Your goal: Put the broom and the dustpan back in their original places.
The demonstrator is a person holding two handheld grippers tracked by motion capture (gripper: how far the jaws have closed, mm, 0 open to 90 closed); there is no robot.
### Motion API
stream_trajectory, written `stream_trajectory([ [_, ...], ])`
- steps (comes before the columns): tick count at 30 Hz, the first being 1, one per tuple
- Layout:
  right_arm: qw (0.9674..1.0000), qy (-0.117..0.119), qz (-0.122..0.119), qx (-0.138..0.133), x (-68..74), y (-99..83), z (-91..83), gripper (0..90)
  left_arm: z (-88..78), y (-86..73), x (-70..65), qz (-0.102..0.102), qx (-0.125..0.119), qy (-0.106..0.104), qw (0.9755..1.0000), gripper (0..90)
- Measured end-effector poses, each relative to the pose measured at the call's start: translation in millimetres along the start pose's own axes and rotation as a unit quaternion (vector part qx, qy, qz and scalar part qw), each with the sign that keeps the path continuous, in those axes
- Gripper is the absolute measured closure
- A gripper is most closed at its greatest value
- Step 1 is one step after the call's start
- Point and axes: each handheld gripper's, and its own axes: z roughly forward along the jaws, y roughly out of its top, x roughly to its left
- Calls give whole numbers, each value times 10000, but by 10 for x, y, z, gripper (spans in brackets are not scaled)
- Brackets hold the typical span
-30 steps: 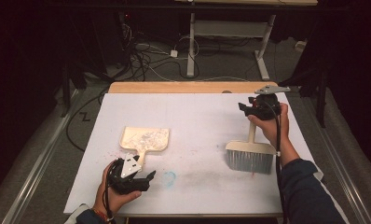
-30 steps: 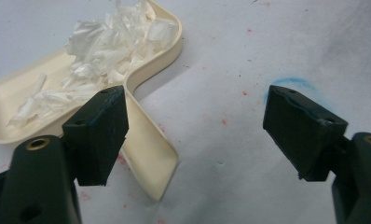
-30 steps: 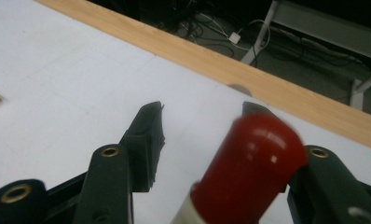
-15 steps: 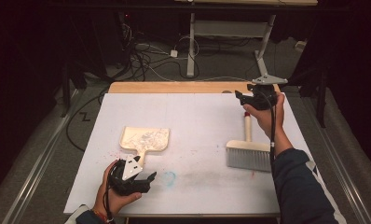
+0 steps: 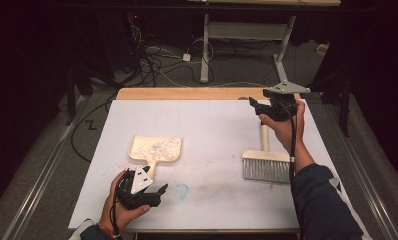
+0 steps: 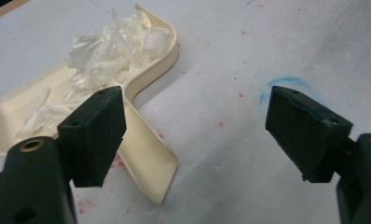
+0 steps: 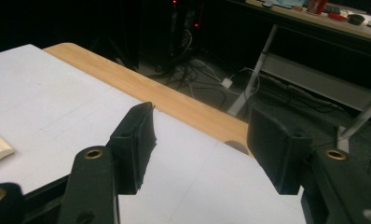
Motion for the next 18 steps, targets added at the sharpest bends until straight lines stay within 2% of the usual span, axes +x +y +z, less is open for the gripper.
stream_trajectory([
  [8, 9997, 98, -89, -227, 118, -46, -172, 396, -31, -10, -9, -17, -64, 32, 10000, 188],
  [11, 9990, 46, -179, -395, 158, -110, -241, 381, -26, -9, -15, -14, -58, 23, 10000, 188],
  [13, 9990, 107, -157, -404, 175, -155, -272, 361, -20, -6, -11, 56, -94, 50, 9999, 188],
  [15, 9987, 40, -191, -472, 197, -201, -308, 354, -16, -9, -16, -5, -53, 36, 10000, 189],
  [17, 9986, 83, -121, -499, 204, -233, -338, 341, -12, -10, -18, 2, -41, 53, 10000, 189],
  [18, 9984, 92, -88, -547, 208, -251, -360, 342, -9, -7, -13, 86, -44, 96, 9999, 188],
])
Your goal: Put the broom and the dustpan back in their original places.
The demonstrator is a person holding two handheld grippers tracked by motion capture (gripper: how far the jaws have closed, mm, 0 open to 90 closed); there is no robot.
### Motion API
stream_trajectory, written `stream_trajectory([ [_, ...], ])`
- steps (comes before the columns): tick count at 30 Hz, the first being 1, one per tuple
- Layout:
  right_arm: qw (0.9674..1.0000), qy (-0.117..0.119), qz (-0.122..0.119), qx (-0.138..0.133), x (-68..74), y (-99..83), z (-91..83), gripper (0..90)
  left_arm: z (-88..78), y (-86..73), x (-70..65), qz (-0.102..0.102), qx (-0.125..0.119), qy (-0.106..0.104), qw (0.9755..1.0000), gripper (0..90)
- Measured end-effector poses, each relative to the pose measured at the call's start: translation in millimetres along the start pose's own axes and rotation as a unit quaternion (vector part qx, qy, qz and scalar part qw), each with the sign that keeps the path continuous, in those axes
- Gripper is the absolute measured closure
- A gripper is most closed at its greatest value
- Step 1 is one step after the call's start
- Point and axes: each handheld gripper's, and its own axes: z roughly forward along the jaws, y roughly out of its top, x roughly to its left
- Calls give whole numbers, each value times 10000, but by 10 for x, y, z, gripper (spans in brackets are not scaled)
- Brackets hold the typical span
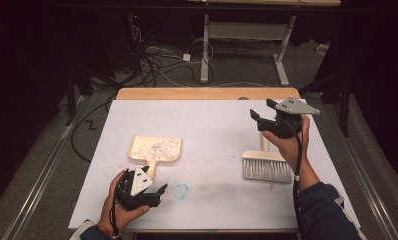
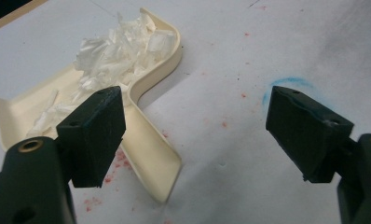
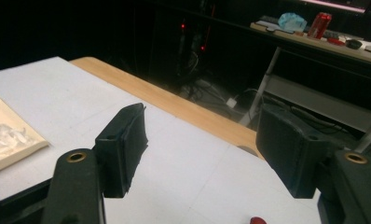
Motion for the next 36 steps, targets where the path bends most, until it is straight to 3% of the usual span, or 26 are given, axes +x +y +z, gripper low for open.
stream_trajectory([
  [7, 9998, 101, -111, -115, 77, -103, -133, 311, 17, 3, -13, 94, 49, 65, 9999, 188],
  [26, 9989, 146, -405, -167, 217, -117, -497, 242, 25, -1, -24, 206, 126, 124, 9996, 188],
  [36, 9979, 133, -619, -109, 287, -145, -663, 239, 22, -2, -31, 142, 143, 108, 9997, 188],
])
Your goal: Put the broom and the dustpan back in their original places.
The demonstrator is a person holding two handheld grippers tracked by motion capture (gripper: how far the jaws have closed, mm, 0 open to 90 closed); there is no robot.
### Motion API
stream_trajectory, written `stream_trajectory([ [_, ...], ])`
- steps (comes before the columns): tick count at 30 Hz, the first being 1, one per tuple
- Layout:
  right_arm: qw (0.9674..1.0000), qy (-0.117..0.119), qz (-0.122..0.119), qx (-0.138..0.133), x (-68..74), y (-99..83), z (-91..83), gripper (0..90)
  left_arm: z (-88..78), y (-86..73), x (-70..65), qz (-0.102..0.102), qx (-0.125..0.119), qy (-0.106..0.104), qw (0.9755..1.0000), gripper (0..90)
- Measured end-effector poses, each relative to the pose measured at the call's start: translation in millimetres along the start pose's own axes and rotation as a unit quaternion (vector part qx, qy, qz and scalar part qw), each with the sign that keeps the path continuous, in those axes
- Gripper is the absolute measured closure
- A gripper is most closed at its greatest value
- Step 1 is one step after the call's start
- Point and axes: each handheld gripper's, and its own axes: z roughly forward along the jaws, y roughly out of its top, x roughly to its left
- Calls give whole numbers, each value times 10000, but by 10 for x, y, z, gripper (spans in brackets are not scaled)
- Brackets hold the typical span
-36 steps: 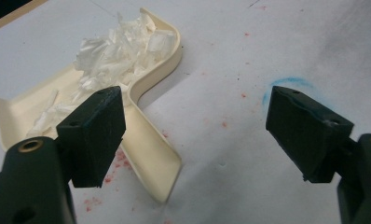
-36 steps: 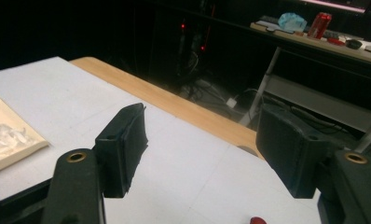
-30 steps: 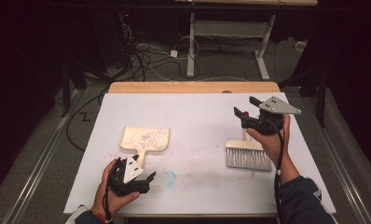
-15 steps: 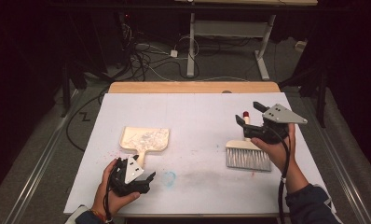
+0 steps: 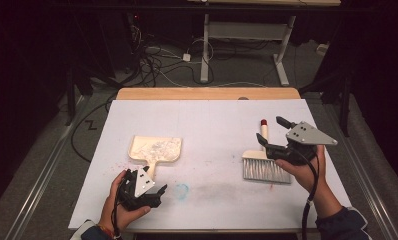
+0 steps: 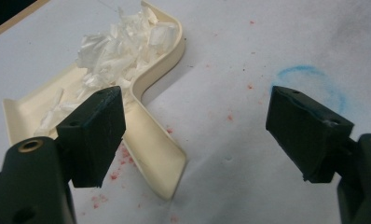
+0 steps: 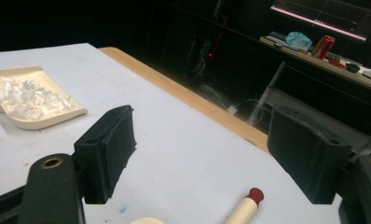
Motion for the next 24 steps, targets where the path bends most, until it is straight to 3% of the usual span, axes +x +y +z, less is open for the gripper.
stream_trajectory([
  [15, 9994, -48, -314, 140, 99, -139, -232, 241, 7, 11, -13, 86, 3, 12, 10000, 188],
  [24, 9993, -107, -222, 281, 76, -356, -372, 242, 12, 22, -13, 80, 2, 30, 10000, 184],
])
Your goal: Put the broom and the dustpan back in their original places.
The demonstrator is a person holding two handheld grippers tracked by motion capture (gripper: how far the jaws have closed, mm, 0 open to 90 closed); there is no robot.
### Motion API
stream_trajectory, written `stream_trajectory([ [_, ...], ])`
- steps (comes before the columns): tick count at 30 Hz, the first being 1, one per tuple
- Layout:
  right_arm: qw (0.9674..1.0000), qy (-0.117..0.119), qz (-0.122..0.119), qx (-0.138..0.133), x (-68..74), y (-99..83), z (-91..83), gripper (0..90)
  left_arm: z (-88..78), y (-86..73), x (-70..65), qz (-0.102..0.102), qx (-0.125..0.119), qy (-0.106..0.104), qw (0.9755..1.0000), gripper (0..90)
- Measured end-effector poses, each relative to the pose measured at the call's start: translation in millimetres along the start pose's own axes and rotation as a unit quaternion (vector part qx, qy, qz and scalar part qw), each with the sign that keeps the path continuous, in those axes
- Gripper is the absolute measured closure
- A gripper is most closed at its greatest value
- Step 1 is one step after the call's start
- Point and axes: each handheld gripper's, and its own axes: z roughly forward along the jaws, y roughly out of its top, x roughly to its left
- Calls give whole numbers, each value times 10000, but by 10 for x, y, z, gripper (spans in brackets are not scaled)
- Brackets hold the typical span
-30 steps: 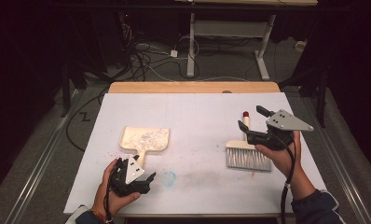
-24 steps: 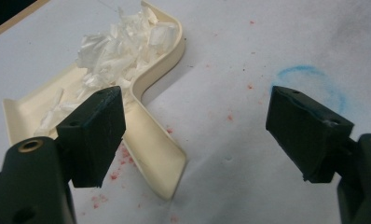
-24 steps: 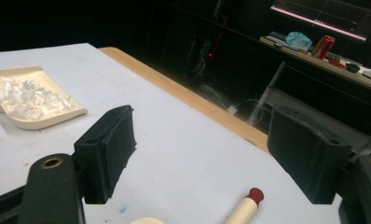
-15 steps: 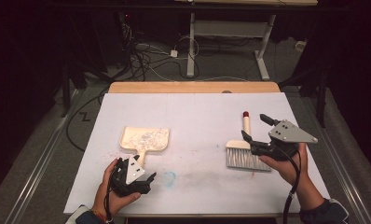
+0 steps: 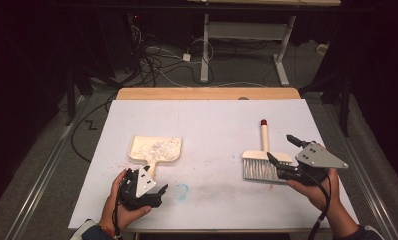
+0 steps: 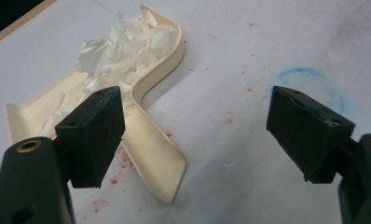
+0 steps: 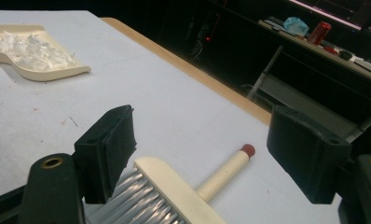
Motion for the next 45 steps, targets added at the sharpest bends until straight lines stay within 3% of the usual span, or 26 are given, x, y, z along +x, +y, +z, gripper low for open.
stream_trajectory([
  [5, 9998, -23, 68, -180, -6, -139, -124, 250, 1, 8, 6, -2, -25, 15, 10000, 183],
  [18, 9997, -168, 76, 158, -17, -611, -345, 237, -15, 3, 9, -13, -30, 153, 9999, 180],
  [21, 9995, -123, 228, 203, -44, -677, -389, 227, -26, 3, 21, -53, -68, 173, 9998, 179],
  [25, 9992, -185, 196, 303, -32, -754, -404, 214, -15, 10, 19, -29, -50, 191, 9998, 179],
  [37, 9989, -244, 144, 368, 6, -750, -395, 213, -29, -11, -9, 71, -46, 174, 9998, 179],
  [45, 9991, -160, 134, 375, 50, -737, -374, 213, -35, -9, -10, 104, -55, 177, 9998, 178],
])
